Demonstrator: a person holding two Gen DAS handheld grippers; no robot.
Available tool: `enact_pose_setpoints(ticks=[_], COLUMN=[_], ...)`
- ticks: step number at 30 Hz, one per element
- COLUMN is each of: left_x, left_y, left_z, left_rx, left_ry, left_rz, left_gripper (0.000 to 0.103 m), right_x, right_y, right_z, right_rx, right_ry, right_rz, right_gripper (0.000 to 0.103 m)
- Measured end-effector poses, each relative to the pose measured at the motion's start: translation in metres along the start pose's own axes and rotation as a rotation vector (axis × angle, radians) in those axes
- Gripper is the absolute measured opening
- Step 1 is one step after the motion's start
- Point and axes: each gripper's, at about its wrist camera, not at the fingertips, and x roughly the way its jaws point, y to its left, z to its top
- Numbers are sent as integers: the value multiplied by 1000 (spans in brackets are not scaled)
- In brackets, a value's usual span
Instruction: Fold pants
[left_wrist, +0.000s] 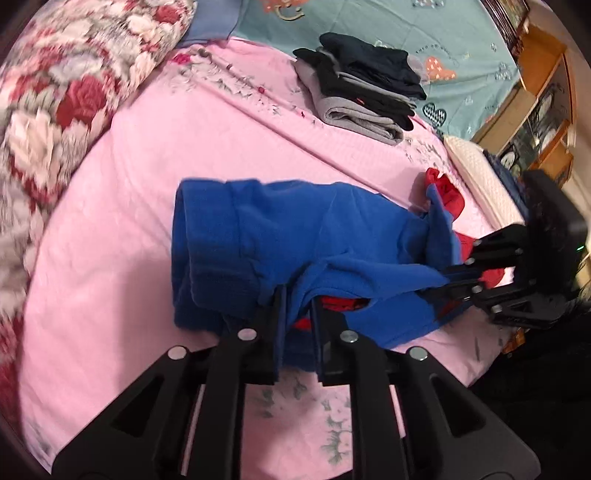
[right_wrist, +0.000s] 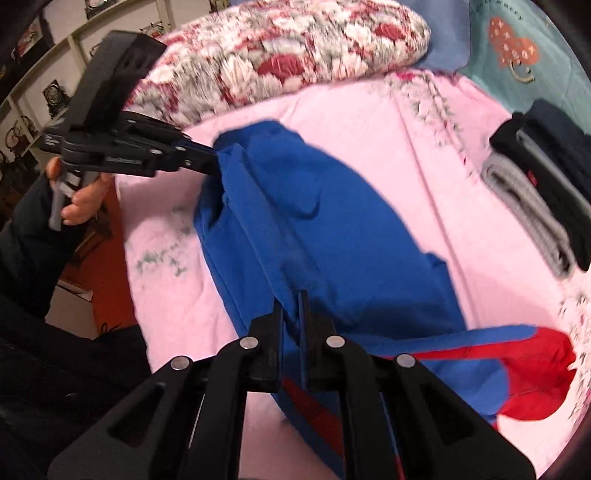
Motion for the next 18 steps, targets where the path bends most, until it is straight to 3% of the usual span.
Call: enact_pose_setpoints(ticks=[2,5,6,8,11,16,18], left_x=[-9,-30,-43,-57,-67,-37,-21], left_y=[0,2,2,5,18,43,50], left_z=[-9,-21,-26,-30,-24,-5,0], left_rx=[-36,-100,-125,-175,-348,-577,-625], left_ry=[-28,-113,-177,-229,-276,-176,-133], left_rz=[-24,-46,-67,-104,-70,-8,-14], left_gripper=[23,95,96,96,96,93,83], right_x=[14,24,25,25,25,24,23], right_y=[0,-4,-4,-4,-4,-2,0], right_z=[-6,-13,-14,-15,-17,-20,-21], right_rx=[29,65,73,79,89,84,78], right_ry=[24,30,27,14,-5,-15,-20], right_rz=[6,24,27,31,39,40,34], right_gripper=[7,7,7,7,7,7,7])
